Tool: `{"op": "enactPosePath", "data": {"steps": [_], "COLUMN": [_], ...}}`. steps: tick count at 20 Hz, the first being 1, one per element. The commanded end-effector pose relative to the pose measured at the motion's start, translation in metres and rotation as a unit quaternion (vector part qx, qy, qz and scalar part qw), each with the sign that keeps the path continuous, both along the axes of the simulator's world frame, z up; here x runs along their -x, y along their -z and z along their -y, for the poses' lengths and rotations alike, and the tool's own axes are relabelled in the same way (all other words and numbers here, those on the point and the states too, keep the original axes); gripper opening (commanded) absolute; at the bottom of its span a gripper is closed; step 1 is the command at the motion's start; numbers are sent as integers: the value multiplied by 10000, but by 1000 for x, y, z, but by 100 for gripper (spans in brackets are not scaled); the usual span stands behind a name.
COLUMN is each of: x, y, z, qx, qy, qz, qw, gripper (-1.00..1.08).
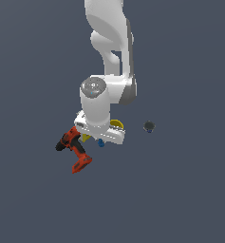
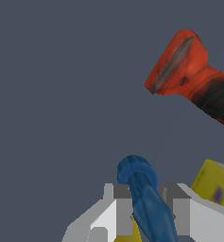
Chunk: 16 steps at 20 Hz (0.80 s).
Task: Pick up a designated object from a clutter of objects.
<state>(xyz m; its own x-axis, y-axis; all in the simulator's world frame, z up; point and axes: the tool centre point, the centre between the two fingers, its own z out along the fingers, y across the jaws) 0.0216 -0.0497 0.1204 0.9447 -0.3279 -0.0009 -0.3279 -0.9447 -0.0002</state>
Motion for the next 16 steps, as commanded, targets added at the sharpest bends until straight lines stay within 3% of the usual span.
{"op": "enactPosePath", "data": {"steps": [1, 16], "x": [10, 71], "y": [-21, -159], "z": [9, 65], "qx": [-4, -9], "qy": [2, 3], "qz": [5, 5], "qw": [10000, 10000], "gripper": [-100, -100]}}
